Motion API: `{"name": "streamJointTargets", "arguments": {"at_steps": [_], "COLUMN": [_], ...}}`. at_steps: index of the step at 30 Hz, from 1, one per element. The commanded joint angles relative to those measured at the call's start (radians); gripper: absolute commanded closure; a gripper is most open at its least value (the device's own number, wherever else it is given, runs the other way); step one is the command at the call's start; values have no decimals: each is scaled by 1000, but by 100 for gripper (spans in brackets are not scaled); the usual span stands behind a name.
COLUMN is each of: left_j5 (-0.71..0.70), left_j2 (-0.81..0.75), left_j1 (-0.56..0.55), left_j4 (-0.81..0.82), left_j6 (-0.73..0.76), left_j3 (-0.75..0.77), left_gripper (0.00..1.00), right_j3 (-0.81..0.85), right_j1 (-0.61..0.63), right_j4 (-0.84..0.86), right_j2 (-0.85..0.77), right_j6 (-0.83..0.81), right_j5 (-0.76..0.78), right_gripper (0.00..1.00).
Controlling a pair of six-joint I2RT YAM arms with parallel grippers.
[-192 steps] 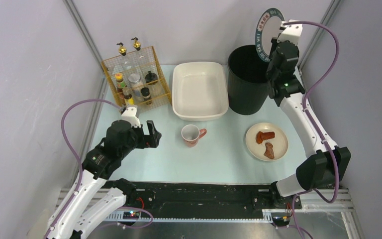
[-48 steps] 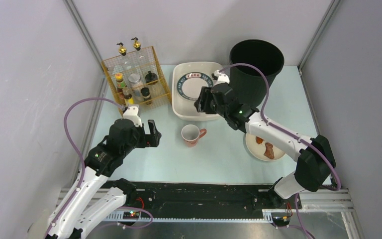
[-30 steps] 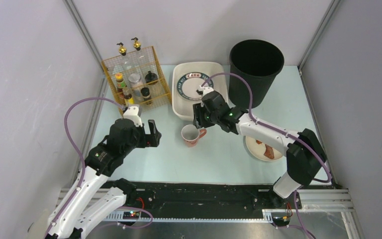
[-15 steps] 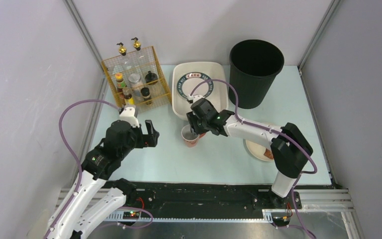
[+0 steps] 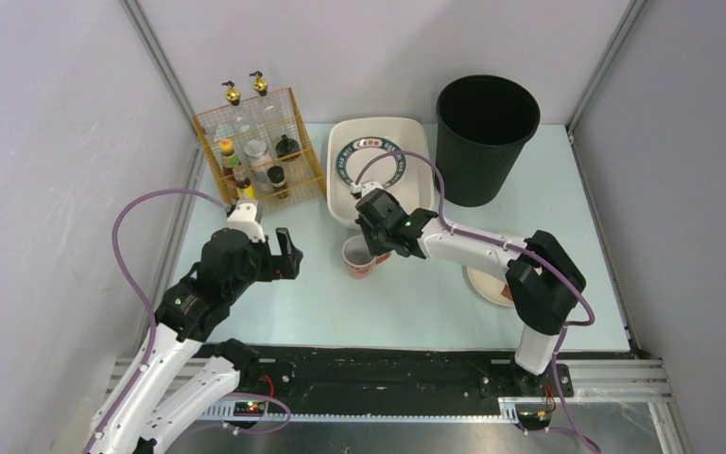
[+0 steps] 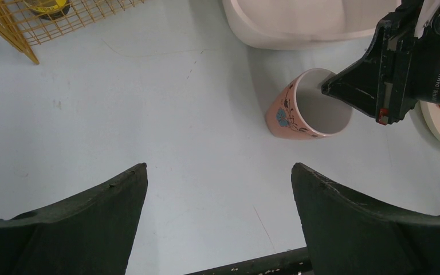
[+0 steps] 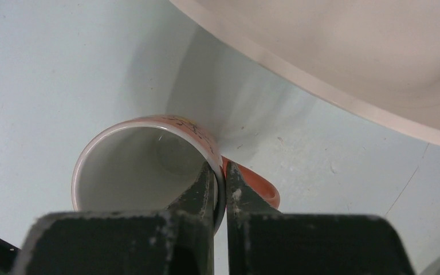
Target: Clear the kitchen counter
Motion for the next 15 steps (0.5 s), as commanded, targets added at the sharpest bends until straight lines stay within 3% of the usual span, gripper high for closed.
{"name": "streamJointTargets", "arguments": {"at_steps": [1,15], "left_j5": [-13,-4], "left_j2": [3,-3], "left_j1": [-3,-3], "left_j4": [8,7], "left_j6": [-6,-7], "left_j3": [0,0], "left_gripper": [2,2], "right_j3": [49,95], "right_j1": [16,33], "right_j4": [5,-35], "right_j2": [-41,-287], "right_j6": [-6,-17], "right_j5": [29,28], "right_gripper": [100,100]}}
